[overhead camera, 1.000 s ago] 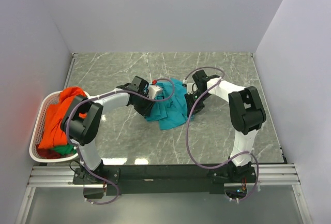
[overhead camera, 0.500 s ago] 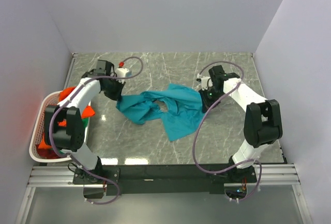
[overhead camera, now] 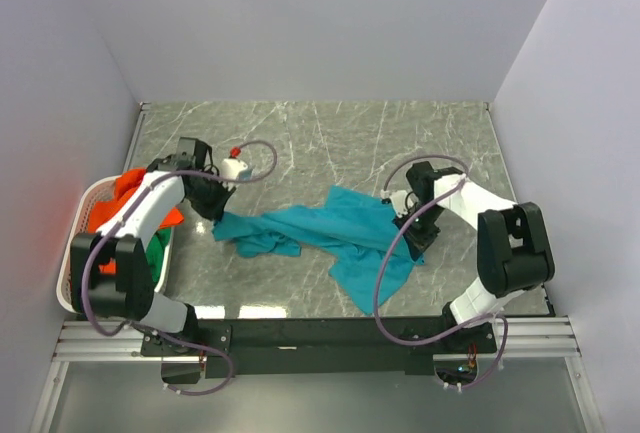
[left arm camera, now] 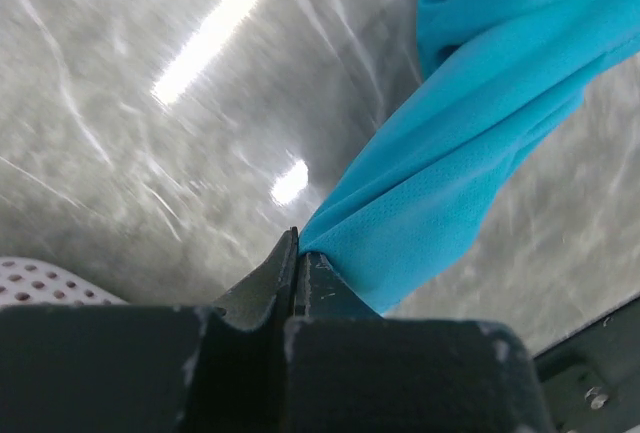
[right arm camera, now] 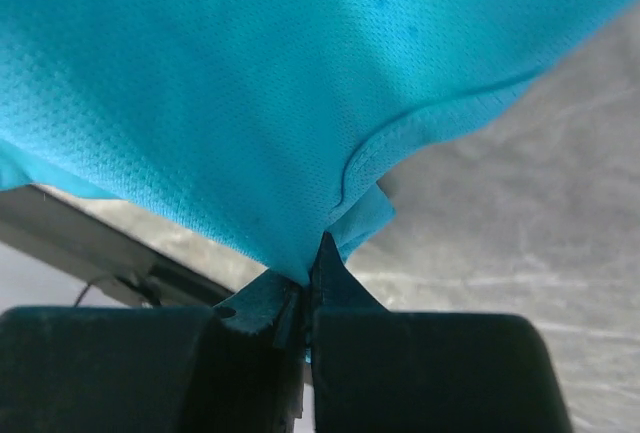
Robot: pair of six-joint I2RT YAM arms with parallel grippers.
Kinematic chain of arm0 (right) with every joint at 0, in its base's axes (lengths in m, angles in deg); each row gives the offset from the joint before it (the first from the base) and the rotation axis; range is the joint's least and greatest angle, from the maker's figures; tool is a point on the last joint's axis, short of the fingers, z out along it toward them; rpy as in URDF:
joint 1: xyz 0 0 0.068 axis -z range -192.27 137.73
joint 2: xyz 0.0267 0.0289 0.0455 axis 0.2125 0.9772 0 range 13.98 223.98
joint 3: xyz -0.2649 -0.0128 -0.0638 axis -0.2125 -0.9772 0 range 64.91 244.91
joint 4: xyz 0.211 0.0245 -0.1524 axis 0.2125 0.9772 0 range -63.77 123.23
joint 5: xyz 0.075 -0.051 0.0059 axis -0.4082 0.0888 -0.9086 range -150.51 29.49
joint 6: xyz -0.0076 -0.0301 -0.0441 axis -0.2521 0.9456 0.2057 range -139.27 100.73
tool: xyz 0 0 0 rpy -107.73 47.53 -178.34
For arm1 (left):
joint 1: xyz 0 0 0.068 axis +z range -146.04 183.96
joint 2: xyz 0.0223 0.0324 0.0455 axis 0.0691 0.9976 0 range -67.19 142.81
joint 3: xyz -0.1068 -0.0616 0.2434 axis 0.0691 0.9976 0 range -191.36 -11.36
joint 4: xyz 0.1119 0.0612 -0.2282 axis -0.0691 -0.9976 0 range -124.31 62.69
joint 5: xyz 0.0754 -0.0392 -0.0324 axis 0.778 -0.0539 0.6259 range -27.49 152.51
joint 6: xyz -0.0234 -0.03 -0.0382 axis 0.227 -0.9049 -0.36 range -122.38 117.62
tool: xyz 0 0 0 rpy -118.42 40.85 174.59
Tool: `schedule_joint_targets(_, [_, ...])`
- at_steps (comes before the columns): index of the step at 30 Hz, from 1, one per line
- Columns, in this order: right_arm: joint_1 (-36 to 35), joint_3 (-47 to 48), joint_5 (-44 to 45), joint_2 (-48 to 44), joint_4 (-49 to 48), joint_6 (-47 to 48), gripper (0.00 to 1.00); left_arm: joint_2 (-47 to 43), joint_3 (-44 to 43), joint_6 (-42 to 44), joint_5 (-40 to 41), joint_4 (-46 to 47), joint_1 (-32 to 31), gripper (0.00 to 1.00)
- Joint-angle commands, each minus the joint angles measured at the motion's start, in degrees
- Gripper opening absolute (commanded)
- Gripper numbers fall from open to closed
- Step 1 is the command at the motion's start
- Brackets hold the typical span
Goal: Fold and stack the t-shirts
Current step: Flatten the tshirt out
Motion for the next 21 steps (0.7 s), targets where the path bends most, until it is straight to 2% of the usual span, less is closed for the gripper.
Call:
schedule_joint_targets(1, [-0.01,1.56,1.04,-5.39,2.63,4.72,0.0,-6.12,3.5,7.89,-0.69,-0.57,0.11,0.0])
schedule_joint_targets(2, [0.25,2.71,-0.53,-5.48,4.02,4.72,0.05,-6.83,3.77,8.94,-1.04,-0.31,0.02,0.0])
schedule_joint_targets(3, [0.78,4.02,-2.2,-5.04,4.99,4.81,0.24,-6.58,3.51,9.04,-1.13,-0.3,0.11,0.0])
schedule_joint_targets(5, [4.45,12.25,-7.19,-2.94,7.54,3.85,0.49,-4.82,1.59,8.25,-1.91,-0.74,0.11,0.01])
schedule_joint_targets(6, [4.47,12.3,-8.97,-1.88,8.42,3.41,0.51,-4.21,0.88,8.07,-2.27,-1.09,0.11,0.01])
schedule_joint_targets(10, [7.72,26.6,-13.91,4.7,10.28,-0.54,0.52,-2.88,-0.36,7.54,-2.45,-0.04,-0.24,0.01])
schedule_joint_targets(13, [6.59,33.46,-12.95,8.93,6.77,-6.43,0.44,-3.23,0.34,7.72,-1.57,1.36,-1.03,0.0])
schedule_joint_targets(14, [5.19,34.78,-12.25,9.98,5.46,-8.01,0.39,-3.49,0.95,7.28,-1.48,1.97,-1.38,0.0])
schedule_joint_targets(17, [0.81,39.01,-10.05,14.64,0.01,-12.76,0.36,-3.15,1.75,4.56,-1.48,3.91,-1.73,0.0])
schedule_joint_targets(21, [-4.65,44.19,-7.23,21.66,-3.25,-16.19,0.39,-2.79,2.98,1.48,-2.71,4.97,-1.82,0.0])
